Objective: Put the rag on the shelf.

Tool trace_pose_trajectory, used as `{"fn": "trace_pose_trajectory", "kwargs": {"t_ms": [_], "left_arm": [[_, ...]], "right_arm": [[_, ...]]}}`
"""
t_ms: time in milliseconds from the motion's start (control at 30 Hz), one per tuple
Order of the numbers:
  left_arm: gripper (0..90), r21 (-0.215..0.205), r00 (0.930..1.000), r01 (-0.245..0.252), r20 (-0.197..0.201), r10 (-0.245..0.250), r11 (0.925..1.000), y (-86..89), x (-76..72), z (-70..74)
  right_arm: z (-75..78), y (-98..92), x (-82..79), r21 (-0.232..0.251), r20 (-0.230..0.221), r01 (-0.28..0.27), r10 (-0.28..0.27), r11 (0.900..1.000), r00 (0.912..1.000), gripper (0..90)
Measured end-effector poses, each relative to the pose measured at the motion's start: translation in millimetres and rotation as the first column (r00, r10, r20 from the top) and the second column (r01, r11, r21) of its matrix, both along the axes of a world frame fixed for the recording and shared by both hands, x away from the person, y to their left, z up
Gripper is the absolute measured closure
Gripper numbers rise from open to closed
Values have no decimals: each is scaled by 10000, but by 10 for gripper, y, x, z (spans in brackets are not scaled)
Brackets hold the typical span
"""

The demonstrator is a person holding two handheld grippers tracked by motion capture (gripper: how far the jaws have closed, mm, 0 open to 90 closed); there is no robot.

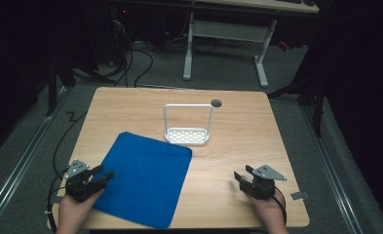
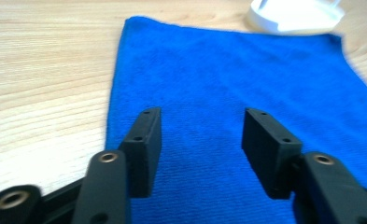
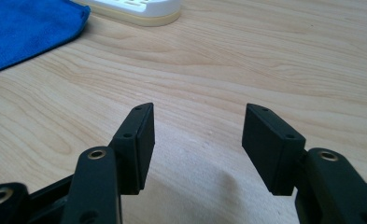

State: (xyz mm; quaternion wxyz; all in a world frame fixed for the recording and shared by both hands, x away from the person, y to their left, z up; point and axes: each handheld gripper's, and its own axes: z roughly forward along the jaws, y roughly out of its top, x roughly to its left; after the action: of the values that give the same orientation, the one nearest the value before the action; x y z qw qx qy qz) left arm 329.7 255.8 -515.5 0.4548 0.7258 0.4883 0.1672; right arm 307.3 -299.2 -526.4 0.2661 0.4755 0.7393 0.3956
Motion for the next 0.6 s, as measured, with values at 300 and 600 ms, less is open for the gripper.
{"fn": "trace_pose_trajectory", "kwargs": {"t_ms": [300,600], "left_arm": [[562,410,9987,353,-384,-337,9985,-78,82,-64],[797,1188,9953,674,-765,-586,9906,-96,60,-50]], "right_arm": [[31,21,-15,60,149,-29,28,10000,9999,517],[72,195,10,541,-18,-817,819,9952,9966,677]]}}
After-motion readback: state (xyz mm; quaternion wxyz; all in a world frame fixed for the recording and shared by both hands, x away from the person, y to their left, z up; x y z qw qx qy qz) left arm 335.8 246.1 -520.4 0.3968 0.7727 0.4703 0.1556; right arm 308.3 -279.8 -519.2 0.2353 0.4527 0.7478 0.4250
